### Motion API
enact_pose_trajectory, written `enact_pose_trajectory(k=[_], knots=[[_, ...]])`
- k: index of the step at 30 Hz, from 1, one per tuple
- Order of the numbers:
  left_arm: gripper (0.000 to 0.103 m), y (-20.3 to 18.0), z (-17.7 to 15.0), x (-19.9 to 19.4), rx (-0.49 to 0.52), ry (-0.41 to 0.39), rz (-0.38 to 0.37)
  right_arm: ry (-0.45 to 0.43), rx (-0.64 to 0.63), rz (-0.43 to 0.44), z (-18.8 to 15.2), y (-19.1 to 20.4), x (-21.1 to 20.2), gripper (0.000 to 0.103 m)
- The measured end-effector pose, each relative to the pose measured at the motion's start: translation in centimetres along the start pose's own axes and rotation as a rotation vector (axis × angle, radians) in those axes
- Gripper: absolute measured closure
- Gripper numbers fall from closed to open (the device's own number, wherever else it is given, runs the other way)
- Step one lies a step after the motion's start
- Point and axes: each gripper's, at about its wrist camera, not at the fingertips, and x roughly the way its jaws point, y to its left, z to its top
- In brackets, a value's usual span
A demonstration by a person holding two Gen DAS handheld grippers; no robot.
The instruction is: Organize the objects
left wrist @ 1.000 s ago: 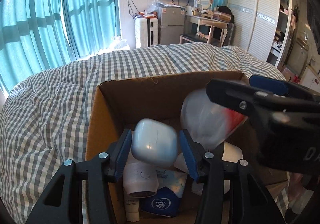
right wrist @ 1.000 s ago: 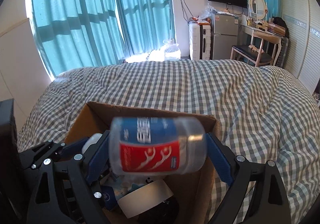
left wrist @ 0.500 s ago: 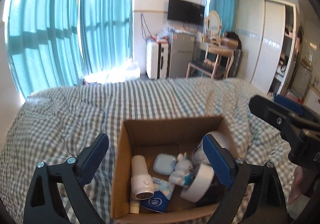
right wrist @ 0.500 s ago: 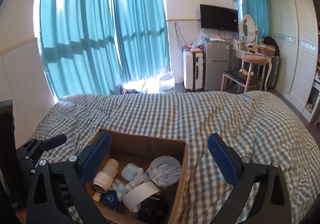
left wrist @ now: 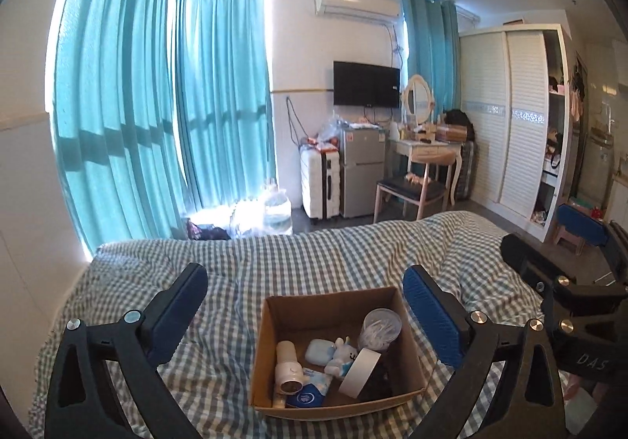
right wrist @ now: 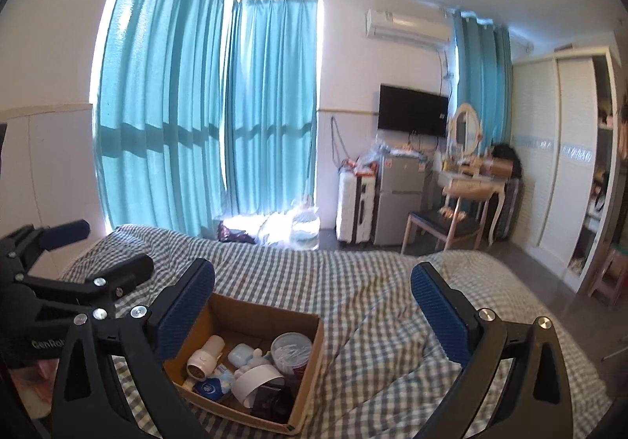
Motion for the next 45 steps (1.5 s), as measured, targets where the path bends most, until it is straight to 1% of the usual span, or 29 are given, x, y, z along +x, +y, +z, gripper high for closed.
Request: enact_pose_trajectory(k=[4,7,10,15,18,21,24,29,37,45], knots=[[0.000,0.1,-0.3,-2.9,0.010,-0.031,0.041,-0.040,0.024,-0.018,0.2,-1.1,-3.5,0.002],[0.000,0.3,-1.1,-5.3,0.009,-0.054,0.058,-0.053,0.053,-0.022,-0.6,-1.9,-5.3,0.002],[0.000,-0.1,-2.4,-7.4,-0.008,-0.074,0.058,-0.061,0.074,-0.019,-2.3,-2.5,-6.8,0.002],[0.000,-0.3,-5.1,-9.4,-0.035,-0.066,0.068,-0.042,0.080,0.021,-5.3,-2.8,-8.0,0.002],[0.000,-0.2,-7.1,-9.9,-0.057,-0.059,0.083,-0.021,0.090,0.039,-6.8,-3.1,-8.4,0.002],[0.000,0.1,-8.7,-10.1,-0.073,-0.068,0.130,-0.009,0.083,0.020,-8.0,-3.5,-8.7,0.002],[0.000,0.2,-9.5,-10.1,-0.069,-0.075,0.164,0.008,0.076,0.023,-8.9,-3.9,-8.7,0.002],[0.000,0.4,-10.2,-10.1,-0.092,-0.062,0.145,0.015,0.057,0.012,-9.5,-4.0,-8.5,0.002],[0.000,-0.2,-10.5,-10.1,-0.052,-0.045,0.152,0.032,0.037,0.012,-10.1,-3.5,-8.2,0.002],[0.000,-0.4,-10.8,-10.2,-0.037,-0.037,0.146,0.039,0.031,0.019,-10.2,-3.1,-8.2,0.002]])
